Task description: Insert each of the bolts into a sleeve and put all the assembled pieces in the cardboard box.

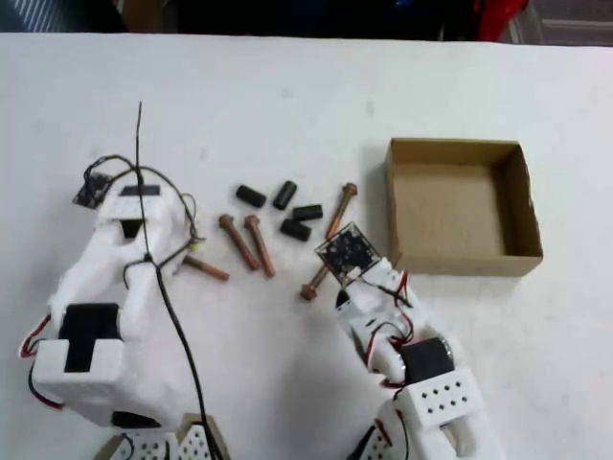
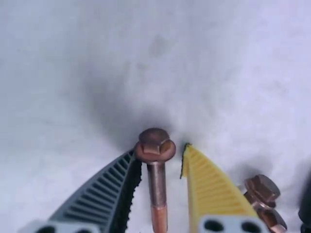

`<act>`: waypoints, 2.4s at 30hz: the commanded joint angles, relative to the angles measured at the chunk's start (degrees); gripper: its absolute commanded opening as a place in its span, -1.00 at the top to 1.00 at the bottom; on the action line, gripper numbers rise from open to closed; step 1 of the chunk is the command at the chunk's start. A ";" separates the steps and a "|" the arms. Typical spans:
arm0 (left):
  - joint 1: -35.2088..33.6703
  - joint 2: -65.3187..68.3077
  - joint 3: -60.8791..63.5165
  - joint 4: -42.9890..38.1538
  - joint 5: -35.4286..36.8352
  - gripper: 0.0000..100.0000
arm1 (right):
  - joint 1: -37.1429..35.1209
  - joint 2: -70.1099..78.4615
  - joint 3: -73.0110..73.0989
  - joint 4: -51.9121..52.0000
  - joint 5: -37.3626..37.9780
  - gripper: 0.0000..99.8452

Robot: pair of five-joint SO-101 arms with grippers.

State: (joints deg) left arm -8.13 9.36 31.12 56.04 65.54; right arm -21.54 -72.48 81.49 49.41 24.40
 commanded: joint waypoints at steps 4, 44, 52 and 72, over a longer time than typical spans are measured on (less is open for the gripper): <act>-0.92 1.19 -1.05 0.44 -0.18 0.96 | 0.57 -1.36 -0.62 -1.45 0.44 0.97; 2.95 0.66 -8.62 6.86 -79.91 0.96 | 0.31 -1.36 -0.53 -1.45 0.26 0.97; 3.03 0.57 -11.96 12.75 -80.26 0.96 | 0.13 -1.36 6.07 -16.57 0.26 0.97; 7.08 -30.99 3.43 13.63 -80.44 0.96 | -13.41 -1.36 6.68 -25.71 0.18 0.97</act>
State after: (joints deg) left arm -2.59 -11.82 32.97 70.90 -14.29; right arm -31.91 -72.48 89.85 25.23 24.40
